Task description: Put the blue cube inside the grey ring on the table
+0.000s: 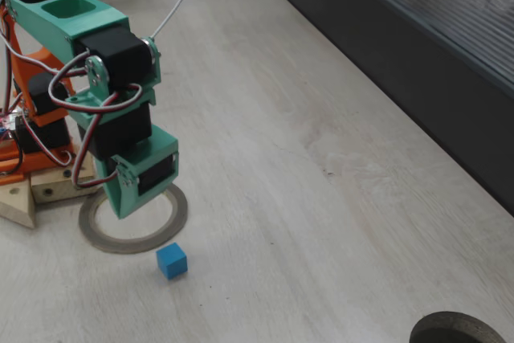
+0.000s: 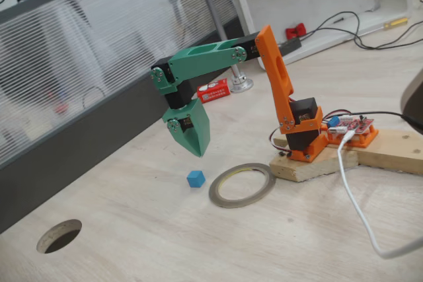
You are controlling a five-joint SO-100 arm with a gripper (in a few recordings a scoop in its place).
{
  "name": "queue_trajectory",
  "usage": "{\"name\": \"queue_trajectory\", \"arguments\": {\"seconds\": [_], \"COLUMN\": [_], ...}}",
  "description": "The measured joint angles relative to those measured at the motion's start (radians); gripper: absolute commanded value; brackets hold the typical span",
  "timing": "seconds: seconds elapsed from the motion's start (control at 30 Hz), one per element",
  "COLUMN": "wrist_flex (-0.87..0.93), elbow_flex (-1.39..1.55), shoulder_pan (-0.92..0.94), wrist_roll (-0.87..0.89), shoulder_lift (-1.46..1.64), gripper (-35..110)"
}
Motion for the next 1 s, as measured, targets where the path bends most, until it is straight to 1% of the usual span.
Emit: {"name": "queue_trajectory", "arguments": {"seconds": [0.3, 0.37, 0.57, 0.63, 0.83, 1.0], "wrist_flex": [-0.023, -0.083, -0.347, -0.39, -0.416, -0.4], "elbow_flex": [-0.017, -0.017, -0.015, -0.015, -0.015, -0.015], "shoulder_pan": [-0.009, -0.009, -0.009, -0.005, -0.006, -0.006], "wrist_roll": [0.0, 0.0, 0.0, 0.0, 0.0, 0.0], "shoulder_lift": [-0.018, -0.032, -0.101, -0.101, -0.101, -0.101], "gripper": [2, 2, 2, 2, 2, 2]}}
